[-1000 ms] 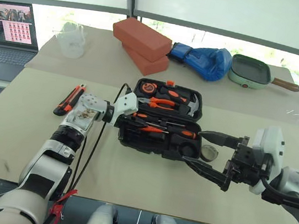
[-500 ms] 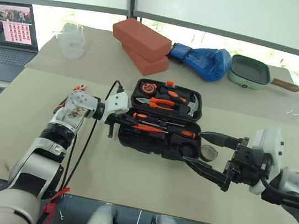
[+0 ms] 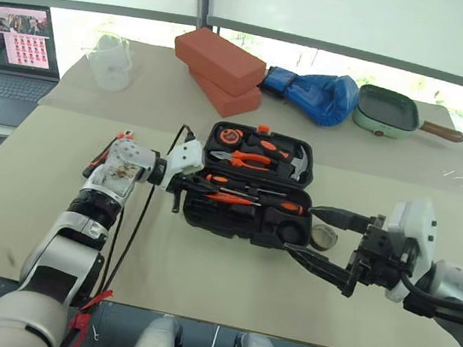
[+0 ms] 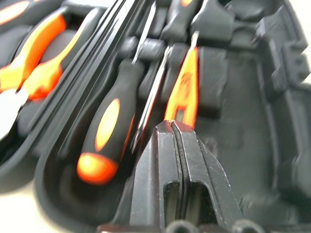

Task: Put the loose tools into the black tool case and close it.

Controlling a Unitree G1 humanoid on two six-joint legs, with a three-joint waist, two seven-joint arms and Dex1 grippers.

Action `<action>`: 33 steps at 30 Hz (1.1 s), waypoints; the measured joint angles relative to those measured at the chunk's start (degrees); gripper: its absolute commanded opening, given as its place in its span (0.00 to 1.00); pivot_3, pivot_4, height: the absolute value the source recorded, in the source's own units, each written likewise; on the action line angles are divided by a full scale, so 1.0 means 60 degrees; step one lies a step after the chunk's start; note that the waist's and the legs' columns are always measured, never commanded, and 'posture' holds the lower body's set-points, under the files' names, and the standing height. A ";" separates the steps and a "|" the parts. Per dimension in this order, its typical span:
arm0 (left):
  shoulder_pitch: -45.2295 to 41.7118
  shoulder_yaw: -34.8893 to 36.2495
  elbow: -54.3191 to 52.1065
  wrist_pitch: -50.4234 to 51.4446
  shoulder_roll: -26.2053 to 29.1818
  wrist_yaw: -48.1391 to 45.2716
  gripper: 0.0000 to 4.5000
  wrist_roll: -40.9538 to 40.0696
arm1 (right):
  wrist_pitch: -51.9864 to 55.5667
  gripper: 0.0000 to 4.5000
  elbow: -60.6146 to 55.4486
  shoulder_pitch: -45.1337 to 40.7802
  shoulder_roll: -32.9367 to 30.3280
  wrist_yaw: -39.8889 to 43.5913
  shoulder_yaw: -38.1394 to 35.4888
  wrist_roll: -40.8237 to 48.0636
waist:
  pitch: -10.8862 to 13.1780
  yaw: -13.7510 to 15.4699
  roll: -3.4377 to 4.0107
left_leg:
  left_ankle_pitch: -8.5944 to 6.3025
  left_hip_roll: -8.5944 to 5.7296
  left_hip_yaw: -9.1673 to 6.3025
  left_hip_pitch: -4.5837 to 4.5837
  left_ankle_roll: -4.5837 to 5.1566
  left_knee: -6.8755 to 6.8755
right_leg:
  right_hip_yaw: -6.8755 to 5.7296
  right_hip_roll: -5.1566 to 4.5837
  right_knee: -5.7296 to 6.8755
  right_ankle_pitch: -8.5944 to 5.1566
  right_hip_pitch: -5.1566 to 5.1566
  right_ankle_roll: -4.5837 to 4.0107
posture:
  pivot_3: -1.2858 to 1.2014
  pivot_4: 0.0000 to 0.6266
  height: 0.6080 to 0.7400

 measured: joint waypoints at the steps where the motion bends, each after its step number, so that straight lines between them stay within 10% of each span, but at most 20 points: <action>1: -0.0002 -0.0062 -0.0040 -0.0053 -0.0010 0.0002 0.01 0.0059 | 0.0000 1.00 0.0000 0.0008 0.0013 -0.0012 -0.0001 0.0000 | 0.0000 0.0001 0.0000 | 0.0000 0.0000 0.0000 0.0001 0.0000 0.0000 | 0.0000 0.0000 0.0000 0.0000 0.0001 0.0000 | 0.52 0.24 0.99; 33: -0.0466 -0.0167 0.1023 -0.0557 0.0479 -0.0355 0.01 0.0563 | -0.0017 1.00 -0.0008 0.0323 0.0126 -0.0186 -0.0019 -0.0031 | -0.0028 0.0018 0.0002 | 0.0000 0.0004 -0.0001 0.0004 0.0000 0.0007 | -0.0002 -0.0001 0.0001 0.0001 0.0011 0.0002 | 0.52 0.24 0.99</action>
